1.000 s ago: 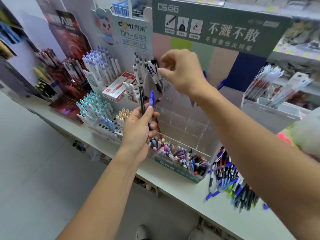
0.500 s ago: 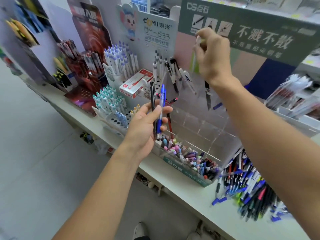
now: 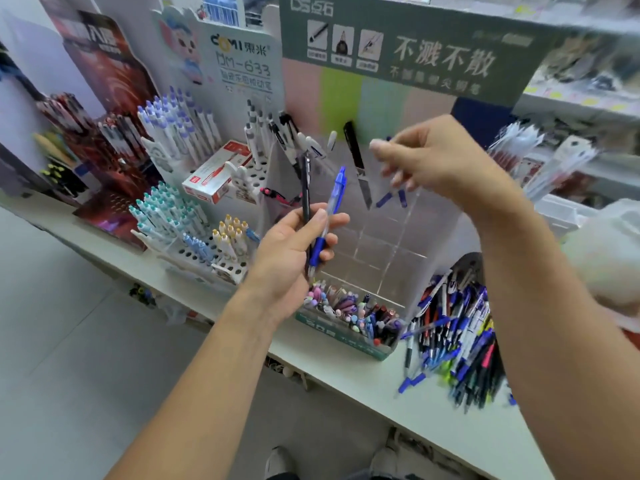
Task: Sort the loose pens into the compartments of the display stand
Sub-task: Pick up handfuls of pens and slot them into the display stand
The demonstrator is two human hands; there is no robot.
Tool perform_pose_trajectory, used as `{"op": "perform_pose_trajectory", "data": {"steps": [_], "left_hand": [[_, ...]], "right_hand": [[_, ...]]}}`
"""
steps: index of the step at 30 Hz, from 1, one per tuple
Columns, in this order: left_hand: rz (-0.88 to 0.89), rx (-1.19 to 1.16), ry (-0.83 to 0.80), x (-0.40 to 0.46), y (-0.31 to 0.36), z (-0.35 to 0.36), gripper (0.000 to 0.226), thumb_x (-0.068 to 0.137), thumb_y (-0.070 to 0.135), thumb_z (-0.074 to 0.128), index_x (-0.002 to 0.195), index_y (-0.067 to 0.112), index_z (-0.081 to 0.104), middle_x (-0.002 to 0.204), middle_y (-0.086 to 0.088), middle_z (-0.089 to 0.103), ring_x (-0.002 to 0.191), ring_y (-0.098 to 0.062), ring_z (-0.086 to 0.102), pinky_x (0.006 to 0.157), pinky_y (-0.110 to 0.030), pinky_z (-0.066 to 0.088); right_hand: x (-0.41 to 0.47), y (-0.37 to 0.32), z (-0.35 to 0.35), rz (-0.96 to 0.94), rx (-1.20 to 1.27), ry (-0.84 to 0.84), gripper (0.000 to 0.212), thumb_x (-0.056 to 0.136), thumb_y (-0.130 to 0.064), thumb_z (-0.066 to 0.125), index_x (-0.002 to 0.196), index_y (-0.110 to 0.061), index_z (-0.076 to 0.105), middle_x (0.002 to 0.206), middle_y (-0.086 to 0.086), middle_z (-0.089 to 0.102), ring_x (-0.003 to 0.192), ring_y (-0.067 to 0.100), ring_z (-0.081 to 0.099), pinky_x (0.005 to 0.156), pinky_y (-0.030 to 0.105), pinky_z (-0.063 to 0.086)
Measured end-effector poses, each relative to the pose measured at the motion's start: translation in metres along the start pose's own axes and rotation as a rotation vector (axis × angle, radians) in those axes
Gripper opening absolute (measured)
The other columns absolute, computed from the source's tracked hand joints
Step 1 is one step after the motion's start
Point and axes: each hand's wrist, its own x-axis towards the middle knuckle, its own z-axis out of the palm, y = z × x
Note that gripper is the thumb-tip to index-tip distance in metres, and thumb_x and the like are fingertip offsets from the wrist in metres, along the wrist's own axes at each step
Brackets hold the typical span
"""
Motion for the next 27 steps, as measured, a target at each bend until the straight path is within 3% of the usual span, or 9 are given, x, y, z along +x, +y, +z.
{"op": "perform_pose_trajectory", "data": {"steps": [2,5,8,12,15,19,22,24,27], "left_hand": [[-0.013,0.070,-0.052,0.003,-0.008,0.015,0.012,0.101,0.012,0.053,0.111,0.008,0.060,0.097,-0.009,0.076,0.061,-0.006,0.057,0.051,-0.016,0.044],[-0.026,0.140,-0.065,0.006,-0.021,0.033,0.011,0.102,0.012,0.053,0.109,0.008,0.061,0.097,-0.010,0.076,0.061,-0.007,0.058,0.049,-0.016,0.043],[-0.074,0.201,-0.016,0.005,-0.027,0.037,0.019,0.105,0.019,0.049,0.112,0.010,0.065,0.097,-0.008,0.075,0.059,-0.007,0.058,0.046,-0.015,0.041],[-0.161,0.183,-0.038,0.003,-0.027,0.027,0.032,0.108,0.024,0.041,0.120,0.008,0.066,0.073,0.004,0.058,0.048,-0.005,0.030,0.038,-0.015,0.022],[-0.227,0.070,-0.095,0.001,-0.025,0.024,0.040,0.106,0.020,0.033,0.126,0.005,0.064,0.070,0.005,0.046,0.049,-0.005,0.023,0.036,-0.016,0.019],[-0.170,0.102,-0.097,-0.002,-0.028,0.020,0.035,0.106,0.014,0.036,0.126,0.005,0.063,0.072,0.004,0.045,0.052,-0.007,0.028,0.040,-0.017,0.024],[-0.047,0.183,-0.060,-0.002,-0.031,0.016,0.027,0.105,0.008,0.045,0.127,0.012,0.062,0.079,0.002,0.060,0.063,-0.008,0.049,0.052,-0.018,0.041],[0.063,0.288,-0.014,0.002,-0.030,0.015,0.025,0.105,0.009,0.047,0.124,0.016,0.062,0.089,0.002,0.071,0.073,-0.009,0.059,0.062,-0.020,0.047],[0.190,0.471,0.013,0.015,-0.023,0.017,0.023,0.105,0.010,0.048,0.120,0.021,0.063,0.100,0.002,0.076,0.076,-0.008,0.061,0.067,-0.023,0.049]], "right_hand": [[-0.027,0.012,0.007,0.084,0.151,-0.108,0.025,0.093,-0.027,0.072,0.092,-0.003,0.077,0.076,0.015,0.072,0.058,0.012,0.059,0.052,0.023,0.048],[-0.041,0.024,0.014,0.109,0.380,-0.059,0.019,0.094,-0.013,0.070,0.096,0.005,0.073,0.068,0.006,0.068,0.055,0.009,0.058,0.053,0.019,0.050],[-0.040,0.027,-0.005,0.000,0.419,0.179,0.011,0.096,-0.006,0.065,0.095,0.003,0.072,0.065,0.002,0.067,0.054,0.008,0.061,0.056,0.020,0.054],[-0.026,0.026,-0.035,-0.256,0.135,0.523,0.010,0.098,-0.011,0.063,0.097,-0.008,0.073,0.074,0.000,0.070,0.063,0.010,0.067,0.063,0.023,0.057],[-0.008,0.031,-0.025,-0.292,-0.206,0.438,0.014,0.095,-0.015,0.065,0.101,-0.009,0.076,0.085,0.001,0.073,0.075,0.015,0.070,0.076,0.032,0.060],[0.017,0.041,-0.009,-0.175,-0.397,0.247,0.016,0.091,-0.010,0.071,0.106,-0.010,0.077,0.099,0.010,0.075,0.090,0.025,0.069,0.090,0.041,0.058],[0.026,0.040,-0.006,-0.078,-0.491,0.176,0.015,0.090,-0.011,0.072,0.104,-0.011,0.078,0.100,0.015,0.073,0.094,0.033,0.068,0.090,0.045,0.057],[0.023,0.031,-0.003,-0.113,-0.496,0.252,0.023,0.093,-0.025,0.071,0.111,-0.012,0.077,0.105,0.012,0.073,0.098,0.031,0.067,0.091,0.044,0.055],[0.009,0.011,0.001,-0.160,-0.337,0.142,0.040,0.089,-0.051,0.071,0.093,-0.012,0.079,0.081,0.005,0.074,0.073,0.016,0.067,0.070,0.037,0.058]]}}
